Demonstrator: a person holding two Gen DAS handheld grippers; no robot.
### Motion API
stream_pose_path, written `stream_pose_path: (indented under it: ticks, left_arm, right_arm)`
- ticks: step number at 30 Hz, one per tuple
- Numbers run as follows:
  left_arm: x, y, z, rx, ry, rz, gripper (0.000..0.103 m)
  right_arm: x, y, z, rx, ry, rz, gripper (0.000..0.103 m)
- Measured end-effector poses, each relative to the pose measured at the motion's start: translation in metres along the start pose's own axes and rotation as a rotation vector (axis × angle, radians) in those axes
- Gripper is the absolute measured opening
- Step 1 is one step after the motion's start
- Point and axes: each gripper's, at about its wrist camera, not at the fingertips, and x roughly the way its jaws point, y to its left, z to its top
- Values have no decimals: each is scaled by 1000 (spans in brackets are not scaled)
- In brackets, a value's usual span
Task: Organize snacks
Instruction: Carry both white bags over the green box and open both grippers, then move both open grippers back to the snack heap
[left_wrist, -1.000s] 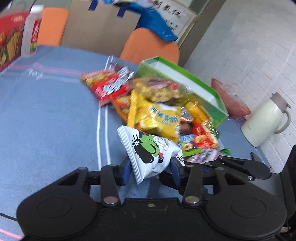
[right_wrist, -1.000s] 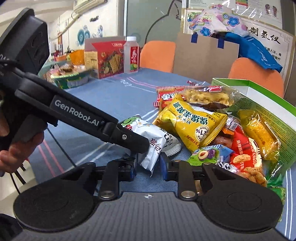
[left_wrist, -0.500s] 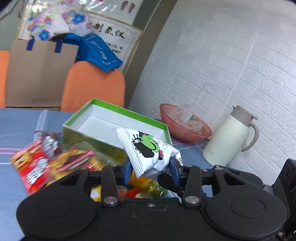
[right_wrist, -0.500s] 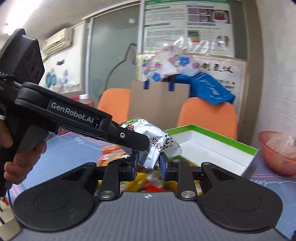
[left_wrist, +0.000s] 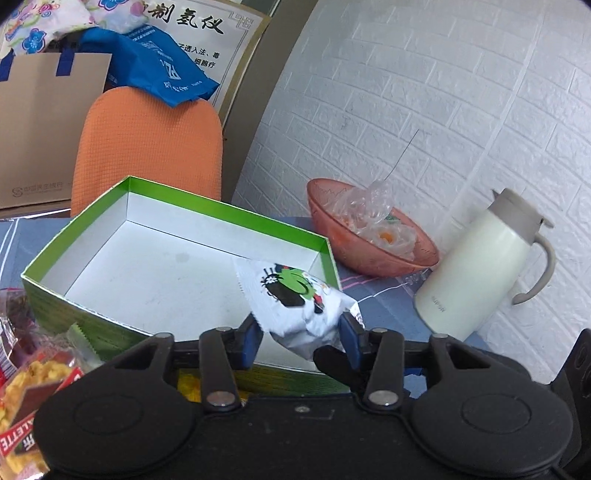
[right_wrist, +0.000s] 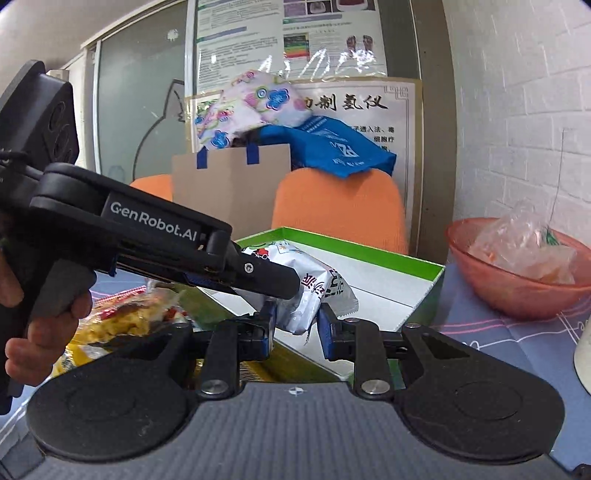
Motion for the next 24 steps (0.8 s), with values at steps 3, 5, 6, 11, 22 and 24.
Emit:
stream_pose_path:
  ticks: [3, 5, 6, 11, 22, 24]
  left_arm:
    - [-2, -3, -4, 35, -16, 86, 103]
    - [-19, -3, -5, 33, -58, 105, 103]
    - [-31, -2, -5, 33, -79, 98, 103]
    - [-96, -5, -17, 7, -161, 163, 103]
    - [-166, 5, -117, -48, -109, 195, 103]
    - [-167, 8, -134, -76, -89, 161, 103]
  right_arm:
    - [8, -2, -7, -30, -5, -30, 91]
    - [5, 0, -11, -66, 15, -71, 103]
    - [-2, 1, -12, -74, 1, -84, 103]
    - [-50, 6, -12, 17, -53, -31, 103]
    - [-93, 52, -50, 40, 48, 93, 103]
    - [-96, 56, -59, 23, 87, 74, 103]
